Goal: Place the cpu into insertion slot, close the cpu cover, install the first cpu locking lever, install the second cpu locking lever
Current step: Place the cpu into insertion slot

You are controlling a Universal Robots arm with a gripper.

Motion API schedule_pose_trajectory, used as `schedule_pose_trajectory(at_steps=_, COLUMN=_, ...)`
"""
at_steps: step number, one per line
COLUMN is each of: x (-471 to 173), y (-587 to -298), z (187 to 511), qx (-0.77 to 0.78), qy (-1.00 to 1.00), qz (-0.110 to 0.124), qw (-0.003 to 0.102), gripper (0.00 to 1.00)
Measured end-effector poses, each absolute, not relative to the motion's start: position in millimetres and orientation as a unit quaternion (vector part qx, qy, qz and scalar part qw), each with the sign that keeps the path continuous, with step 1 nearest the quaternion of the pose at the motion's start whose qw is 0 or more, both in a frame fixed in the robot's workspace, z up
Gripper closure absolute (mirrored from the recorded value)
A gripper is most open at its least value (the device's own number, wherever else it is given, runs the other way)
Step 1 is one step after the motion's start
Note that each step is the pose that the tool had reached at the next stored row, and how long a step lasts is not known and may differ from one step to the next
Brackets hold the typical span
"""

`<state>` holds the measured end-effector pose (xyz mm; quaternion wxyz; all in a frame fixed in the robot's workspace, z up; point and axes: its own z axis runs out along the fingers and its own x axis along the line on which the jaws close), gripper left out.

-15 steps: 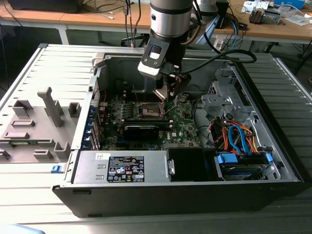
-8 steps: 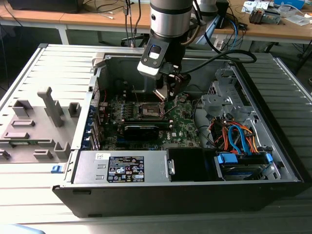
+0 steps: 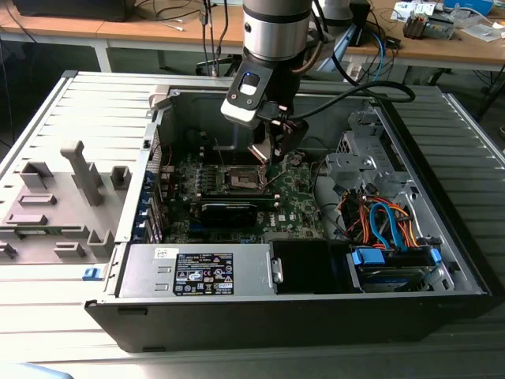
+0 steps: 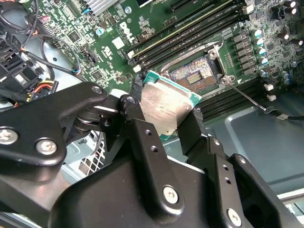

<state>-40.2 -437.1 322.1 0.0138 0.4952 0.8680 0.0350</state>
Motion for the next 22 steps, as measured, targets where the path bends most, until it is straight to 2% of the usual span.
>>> schedule_pose_trajectory(at_steps=22, x=-40.2, y=-437.1, z=322.0, qx=0.516, qy=0.856, qz=0.034, qw=0.015, gripper=0.45)
